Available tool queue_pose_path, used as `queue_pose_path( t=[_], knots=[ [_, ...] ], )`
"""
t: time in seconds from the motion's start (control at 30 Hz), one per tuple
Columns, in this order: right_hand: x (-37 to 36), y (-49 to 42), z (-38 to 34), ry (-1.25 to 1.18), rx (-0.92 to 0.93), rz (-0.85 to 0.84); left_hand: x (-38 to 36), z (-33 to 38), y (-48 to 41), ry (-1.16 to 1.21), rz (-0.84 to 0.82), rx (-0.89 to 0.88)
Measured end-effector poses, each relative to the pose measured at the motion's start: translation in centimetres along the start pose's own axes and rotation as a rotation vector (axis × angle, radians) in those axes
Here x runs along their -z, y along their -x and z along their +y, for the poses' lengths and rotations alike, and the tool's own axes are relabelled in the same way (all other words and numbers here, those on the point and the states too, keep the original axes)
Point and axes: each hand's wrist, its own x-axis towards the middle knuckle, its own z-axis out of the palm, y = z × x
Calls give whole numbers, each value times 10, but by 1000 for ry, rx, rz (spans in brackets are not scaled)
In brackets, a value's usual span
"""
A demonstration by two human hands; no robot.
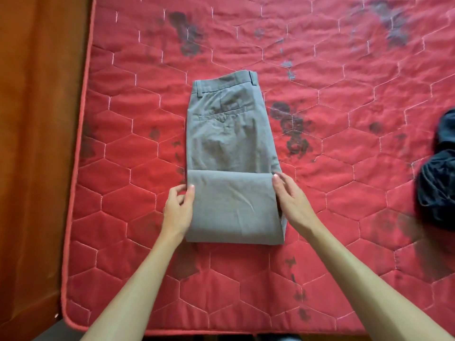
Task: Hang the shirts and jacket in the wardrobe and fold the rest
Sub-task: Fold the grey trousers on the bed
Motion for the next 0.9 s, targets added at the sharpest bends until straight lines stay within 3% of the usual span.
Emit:
queue_pose_path(
  t=[0.1, 0.27, 0.33, 0.47, 0.53, 0.63, 0.73, 0.9],
  knots=[
    [1, 12, 17, 44, -51, -123, -9, -8, 1, 6, -57, 88],
    [-5, 24, 35, 95, -115, -131, -10, -23, 4, -93, -51, -18],
    [-14, 19, 39, 141, -62, -34, -11, -26, 1, -106, -36, -85],
    [-35, 12, 30, 343, 233, 384, -16, -29, 3, -520, 178, -568],
    [-47, 6, 17, 529, 402, 455, -25, -23, 0, -687, 150, -721],
    [-74, 3, 16, 799, 595, 206, -44, -27, -5, -886, -48, -874],
    [-79, -7, 39, 978, 660, -21, -52, -31, -13, -959, -121, -857],
    [-50, -20, 59, 1078, 531, 13, -47, -42, -23, -1013, -102, -847]
  ],
)
